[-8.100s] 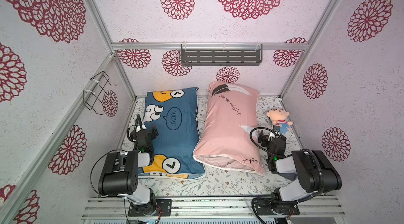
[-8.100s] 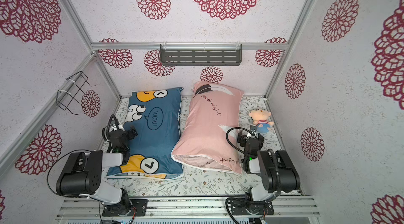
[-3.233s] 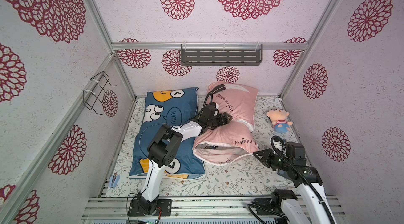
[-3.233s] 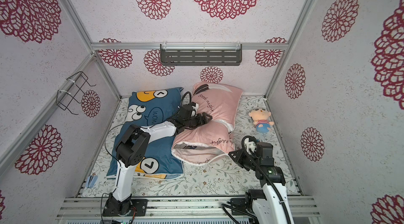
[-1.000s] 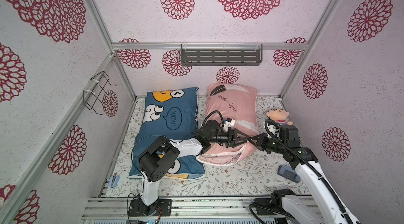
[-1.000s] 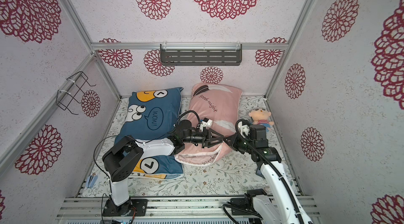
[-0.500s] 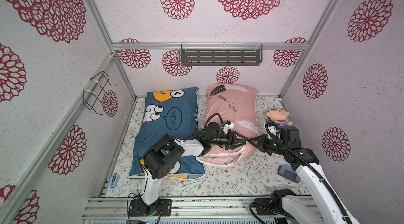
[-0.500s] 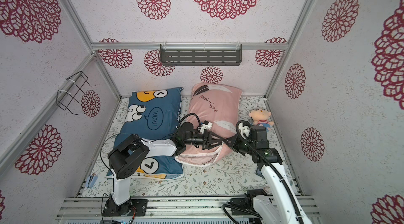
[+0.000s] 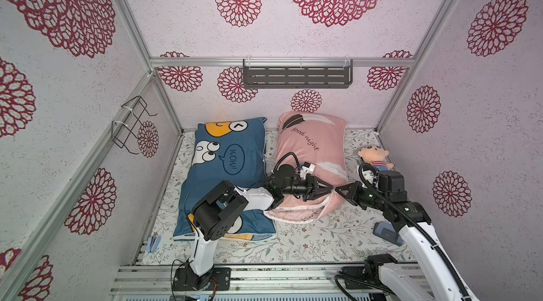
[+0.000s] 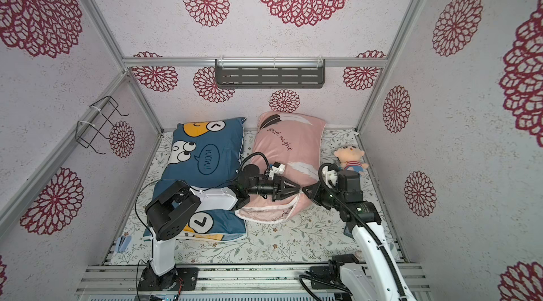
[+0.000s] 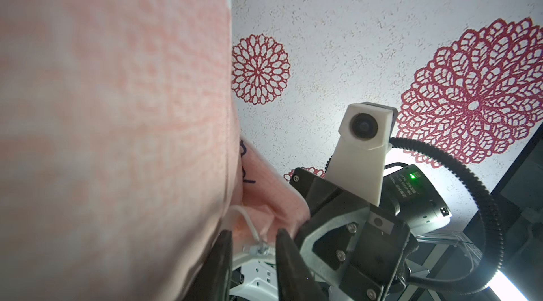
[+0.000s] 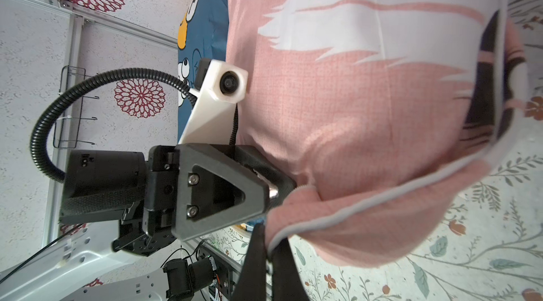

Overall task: Zip up pillowcases
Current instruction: Zip the zipper on the pillowcase.

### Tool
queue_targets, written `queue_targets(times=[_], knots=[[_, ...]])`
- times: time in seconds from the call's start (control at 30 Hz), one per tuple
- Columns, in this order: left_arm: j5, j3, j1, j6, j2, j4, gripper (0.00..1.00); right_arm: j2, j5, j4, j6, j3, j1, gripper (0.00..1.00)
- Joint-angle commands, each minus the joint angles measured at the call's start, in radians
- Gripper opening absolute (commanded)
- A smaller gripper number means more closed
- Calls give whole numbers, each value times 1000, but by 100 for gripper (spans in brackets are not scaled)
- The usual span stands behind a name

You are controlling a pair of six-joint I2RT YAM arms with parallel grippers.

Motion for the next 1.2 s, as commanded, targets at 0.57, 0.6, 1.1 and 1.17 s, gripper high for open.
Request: queue_targets(times=[0.57, 0.6, 1.1, 1.17], knots=[[-22, -27, -18, -58, 39, 74, 47, -73, -115, 110, 39, -53, -72, 0], [-25, -25, -18, -59, 39, 76, 47, -72, -118, 112, 41, -58, -72, 0], [-33, 13, -30, -91, 57, 110, 38, -65, -114, 101, 18, -113, -75, 0], [-34, 8, -28, -92, 57, 108, 37, -65, -106, 78, 3, -106, -82, 0]])
